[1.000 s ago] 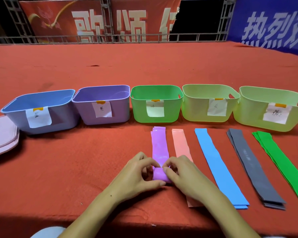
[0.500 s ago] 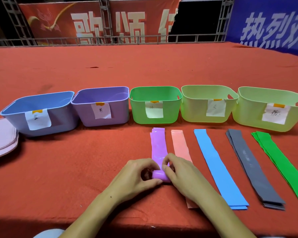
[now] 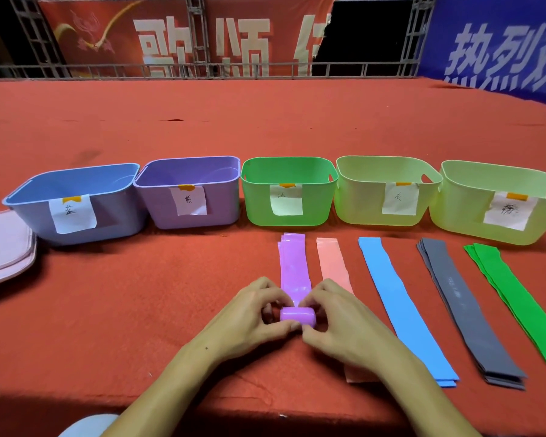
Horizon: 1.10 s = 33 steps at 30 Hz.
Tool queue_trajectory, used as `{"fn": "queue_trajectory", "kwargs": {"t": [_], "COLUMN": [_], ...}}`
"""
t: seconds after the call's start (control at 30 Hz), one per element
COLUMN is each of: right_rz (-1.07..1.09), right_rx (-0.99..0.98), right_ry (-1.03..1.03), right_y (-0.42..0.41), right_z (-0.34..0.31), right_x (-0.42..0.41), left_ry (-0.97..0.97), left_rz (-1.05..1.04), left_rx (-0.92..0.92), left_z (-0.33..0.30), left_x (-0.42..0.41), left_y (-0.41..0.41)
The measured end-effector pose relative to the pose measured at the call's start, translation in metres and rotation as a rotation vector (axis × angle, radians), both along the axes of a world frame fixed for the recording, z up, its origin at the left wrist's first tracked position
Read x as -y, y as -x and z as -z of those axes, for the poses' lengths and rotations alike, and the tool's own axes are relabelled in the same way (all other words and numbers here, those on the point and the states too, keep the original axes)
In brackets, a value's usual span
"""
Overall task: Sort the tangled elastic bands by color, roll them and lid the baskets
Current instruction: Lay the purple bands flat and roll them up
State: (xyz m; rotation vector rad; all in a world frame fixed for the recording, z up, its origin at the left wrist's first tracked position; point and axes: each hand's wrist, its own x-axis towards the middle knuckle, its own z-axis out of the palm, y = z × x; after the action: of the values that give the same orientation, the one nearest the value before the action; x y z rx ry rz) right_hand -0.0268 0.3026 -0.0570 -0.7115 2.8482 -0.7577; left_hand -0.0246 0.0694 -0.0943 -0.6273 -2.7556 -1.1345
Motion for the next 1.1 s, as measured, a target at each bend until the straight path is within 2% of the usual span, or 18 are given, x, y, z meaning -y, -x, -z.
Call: {"fn": "queue_trajectory", "kwargs": {"t": [0.2, 0.33, 0.6, 0.77, 0.9, 1.1], "right_rz": [-0.029, -0.027, -0.037, -0.057, -0.053, -0.050], "right_rx": [0.006, -0.032, -0.096, -0.117, -0.102, -0.081], "right_ry": [0.053, 0.055, -0.008, -0.071, -0.086, -0.093], "right_y": [0.005, 0.007, 0.011, 0.011, 0.010, 0.014], "right_z": [0.001, 0.006, 0.012, 0.011, 0.007, 0.010], "right_x": [-0.005, -0.006, -0.005, -0.006, -0.008, -0.007], "left_ry": [-0.060, -0.102, 0.072, 0.299, 0.341, 0.283], "left_rz": [0.008, 0.006, -0.032, -0.042, -0.084, -0.069], "left_rx": [0.104, 0.094, -0.033, -0.117, -0.121, -0.106], "left_z": [-0.001, 0.000, 0.002, -0.005, -0.010, -0.010], "left_x": [0.000, -0.001, -0.001, -0.001, -0.003, -0.004], "left_y": [0.002, 0.002, 0.005, 0.001, -0.001, -0.001]}}
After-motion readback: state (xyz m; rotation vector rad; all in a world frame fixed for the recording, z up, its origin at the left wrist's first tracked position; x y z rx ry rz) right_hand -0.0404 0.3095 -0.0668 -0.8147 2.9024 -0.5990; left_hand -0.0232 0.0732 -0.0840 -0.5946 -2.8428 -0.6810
